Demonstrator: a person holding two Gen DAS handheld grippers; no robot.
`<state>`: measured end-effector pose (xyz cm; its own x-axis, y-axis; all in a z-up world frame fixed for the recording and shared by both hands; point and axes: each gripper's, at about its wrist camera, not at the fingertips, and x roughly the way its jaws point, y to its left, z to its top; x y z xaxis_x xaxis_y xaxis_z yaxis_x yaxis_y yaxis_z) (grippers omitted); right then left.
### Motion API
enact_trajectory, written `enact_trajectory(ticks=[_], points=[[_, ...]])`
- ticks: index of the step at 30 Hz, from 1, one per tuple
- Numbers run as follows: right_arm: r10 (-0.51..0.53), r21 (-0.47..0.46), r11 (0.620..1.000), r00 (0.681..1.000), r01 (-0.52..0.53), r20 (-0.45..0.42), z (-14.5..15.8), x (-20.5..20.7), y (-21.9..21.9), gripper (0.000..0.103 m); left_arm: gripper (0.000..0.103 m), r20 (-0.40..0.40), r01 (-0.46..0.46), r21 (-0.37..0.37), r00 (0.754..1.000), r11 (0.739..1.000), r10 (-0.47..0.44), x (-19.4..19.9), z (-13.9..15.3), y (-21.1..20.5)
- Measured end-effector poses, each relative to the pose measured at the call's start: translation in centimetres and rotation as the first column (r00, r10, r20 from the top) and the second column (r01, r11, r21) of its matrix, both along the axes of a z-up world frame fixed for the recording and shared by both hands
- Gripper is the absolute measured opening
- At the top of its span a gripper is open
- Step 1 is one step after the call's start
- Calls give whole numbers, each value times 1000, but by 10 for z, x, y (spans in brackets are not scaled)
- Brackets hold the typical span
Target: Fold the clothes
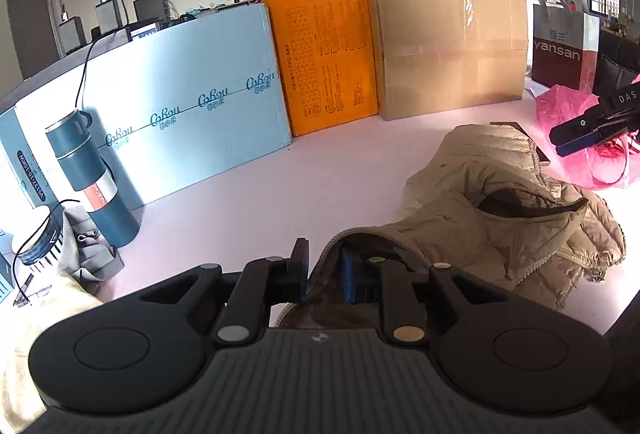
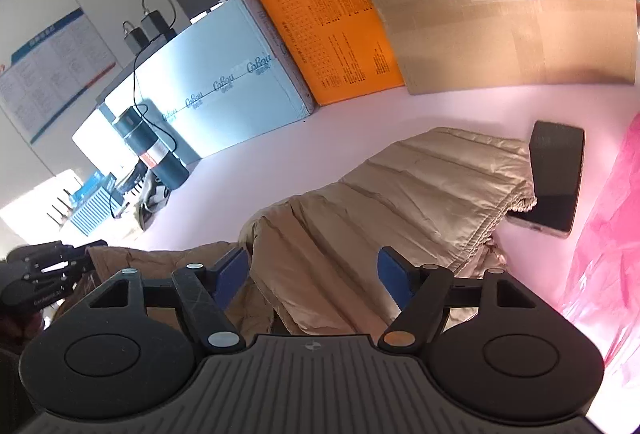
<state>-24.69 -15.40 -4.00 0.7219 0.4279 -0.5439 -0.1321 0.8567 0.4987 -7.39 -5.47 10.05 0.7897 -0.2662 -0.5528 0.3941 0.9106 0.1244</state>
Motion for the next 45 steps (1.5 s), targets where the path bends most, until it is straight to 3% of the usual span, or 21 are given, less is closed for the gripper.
enact_trajectory(ticks=[4,7,14,18,21,23,30,36,38,40,42,45], points=[[-95,151,983,993,104,-66,-13,4,-17,80,18,-8,-42,-26,999,999,42,5,-1,8],[-150,198,965,981,173,-127,-26,3,-26,81,18,-24,-45,-25,999,999,44,8,-4,10],[-153,337,915,962,224,-225,-61,-6,-31,90,23,-54,-56,-7,997,998,56,10,-9,16],[-74,529,826,967,195,-242,-79,-1,-27,97,24,-62,-86,-11,994,996,85,10,-9,21],[-48,651,738,976,178,-213,-84,15,-24,98,26,-63,-102,-10,993,995,101,9,-9,24],[-40,695,703,984,151,-173,-75,34,-22,98,26,-63,-114,-9,992,993,113,8,-9,26],[101,617,784,995,-69,-17,-13,154,3,98,36,-59,-171,14,983,985,171,12,-10,32],[123,562,819,992,-118,28,21,251,41,99,38,-43,-279,46,959,959,281,32,-6,36],[155,548,823,987,-148,34,30,272,56,99,39,-41,-321,22,946,947,321,38,-1,43],[256,535,810,965,-242,50,41,280,76,99,45,-45,-334,-7,942,942,334,40,0,51],[312,504,812,949,-294,52,41,262,80,100,53,-50,-341,-19,939,940,340,41,-2,57],[370,452,820,928,-351,49,39,227,81,103,54,-81,-308,-23,949,951,305,41,-12,59]])
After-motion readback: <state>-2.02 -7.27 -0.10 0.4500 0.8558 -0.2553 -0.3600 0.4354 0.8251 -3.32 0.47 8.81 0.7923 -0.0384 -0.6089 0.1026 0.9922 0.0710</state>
